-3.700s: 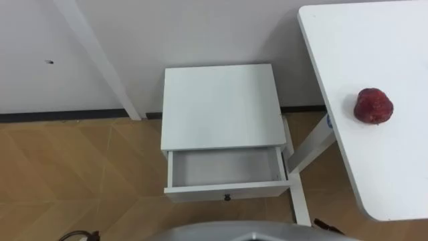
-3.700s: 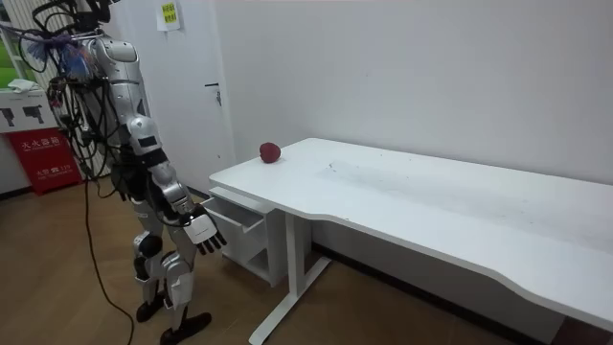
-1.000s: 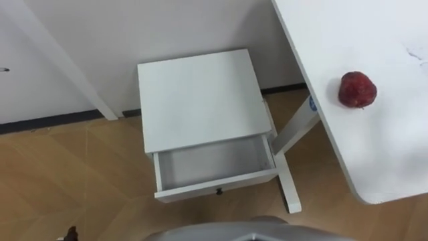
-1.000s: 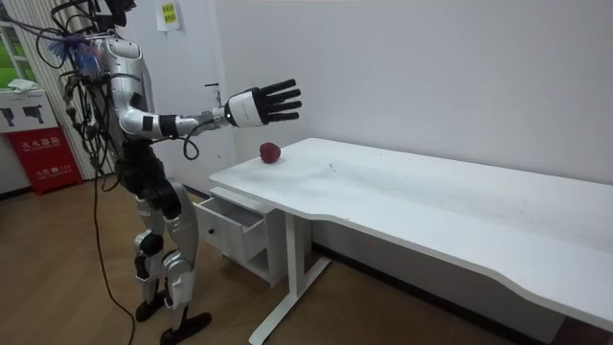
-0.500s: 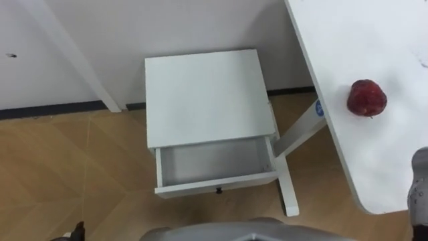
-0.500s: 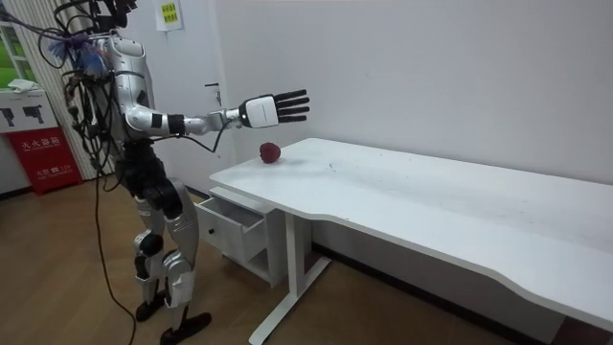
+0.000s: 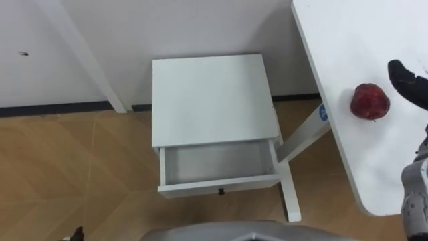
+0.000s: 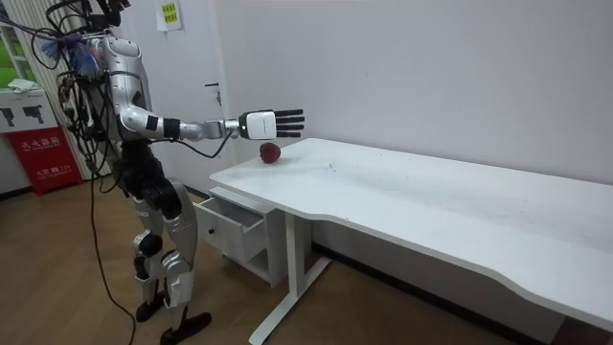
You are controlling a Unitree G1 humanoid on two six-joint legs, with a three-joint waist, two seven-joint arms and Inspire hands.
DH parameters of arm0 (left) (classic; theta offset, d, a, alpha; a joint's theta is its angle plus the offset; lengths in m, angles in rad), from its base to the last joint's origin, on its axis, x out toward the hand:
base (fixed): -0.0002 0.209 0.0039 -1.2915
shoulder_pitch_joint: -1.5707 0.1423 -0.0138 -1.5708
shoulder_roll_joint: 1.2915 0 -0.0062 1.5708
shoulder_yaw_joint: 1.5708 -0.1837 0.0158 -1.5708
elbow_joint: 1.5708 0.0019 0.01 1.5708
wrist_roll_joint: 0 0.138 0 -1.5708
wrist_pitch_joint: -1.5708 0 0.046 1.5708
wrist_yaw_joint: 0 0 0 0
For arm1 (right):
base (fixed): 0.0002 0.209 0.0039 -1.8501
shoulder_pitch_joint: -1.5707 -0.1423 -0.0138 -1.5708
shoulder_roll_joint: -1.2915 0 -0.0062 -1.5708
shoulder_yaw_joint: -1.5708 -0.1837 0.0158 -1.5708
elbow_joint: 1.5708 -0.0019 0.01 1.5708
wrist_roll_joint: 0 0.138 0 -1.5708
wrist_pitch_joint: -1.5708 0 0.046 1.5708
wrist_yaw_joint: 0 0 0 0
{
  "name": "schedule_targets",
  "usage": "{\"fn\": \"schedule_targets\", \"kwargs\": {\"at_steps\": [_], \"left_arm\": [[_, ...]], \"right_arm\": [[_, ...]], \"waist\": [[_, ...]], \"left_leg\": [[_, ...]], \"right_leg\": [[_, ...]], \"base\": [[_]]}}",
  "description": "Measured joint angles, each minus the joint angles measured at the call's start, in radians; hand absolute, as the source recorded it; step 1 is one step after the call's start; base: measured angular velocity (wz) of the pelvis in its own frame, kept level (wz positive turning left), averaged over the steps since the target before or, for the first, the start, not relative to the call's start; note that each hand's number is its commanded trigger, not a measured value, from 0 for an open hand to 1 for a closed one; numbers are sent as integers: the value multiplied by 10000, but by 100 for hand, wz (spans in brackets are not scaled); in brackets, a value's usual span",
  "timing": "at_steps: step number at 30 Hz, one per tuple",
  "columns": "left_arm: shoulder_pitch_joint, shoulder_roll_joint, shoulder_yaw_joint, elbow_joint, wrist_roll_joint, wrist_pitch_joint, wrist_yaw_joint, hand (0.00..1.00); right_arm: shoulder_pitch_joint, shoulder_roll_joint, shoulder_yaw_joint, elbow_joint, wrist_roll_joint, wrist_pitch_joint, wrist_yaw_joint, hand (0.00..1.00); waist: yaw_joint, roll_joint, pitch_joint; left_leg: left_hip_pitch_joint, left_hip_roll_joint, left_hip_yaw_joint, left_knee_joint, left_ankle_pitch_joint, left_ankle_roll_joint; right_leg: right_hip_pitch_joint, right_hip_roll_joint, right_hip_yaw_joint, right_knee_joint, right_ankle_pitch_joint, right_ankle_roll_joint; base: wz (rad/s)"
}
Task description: Put apple and close drawer
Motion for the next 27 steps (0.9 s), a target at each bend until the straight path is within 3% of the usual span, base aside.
{"fn": "schedule_targets", "kwargs": {"at_steps": [12, 17, 27], "left_arm": [[-175, -28, -476, -47, -11, -19, 231, 0], [-255, -41, -587, 6, -11, -6, 117, 0], [-246, -52, -578, 8, 0, 159, -291, 0]], "right_arm": [[-2, 93, 795, 860, -1212, 71, 831, 0], [-2, 98, 1080, 980, -1862, 294, 1232, 0], [-121, 96, 1073, 1452, -2334, 462, 2118, 0]], "waist": [[-5, 83, 28], [14, 112, 37], [17, -23, 37]], "left_leg": [[19, 5, 2, 0, -1, -1], [26, 3, -4, 6, -1, 0], [50, 4, -11, 32, -2, 3]], "right_leg": [[121, 2, 6, 4, 10, -9], [115, -7, 3, 36, 19, -4], [140, -23, -5, 84, 19, -4]], "base": [[0], [0], [0]]}}
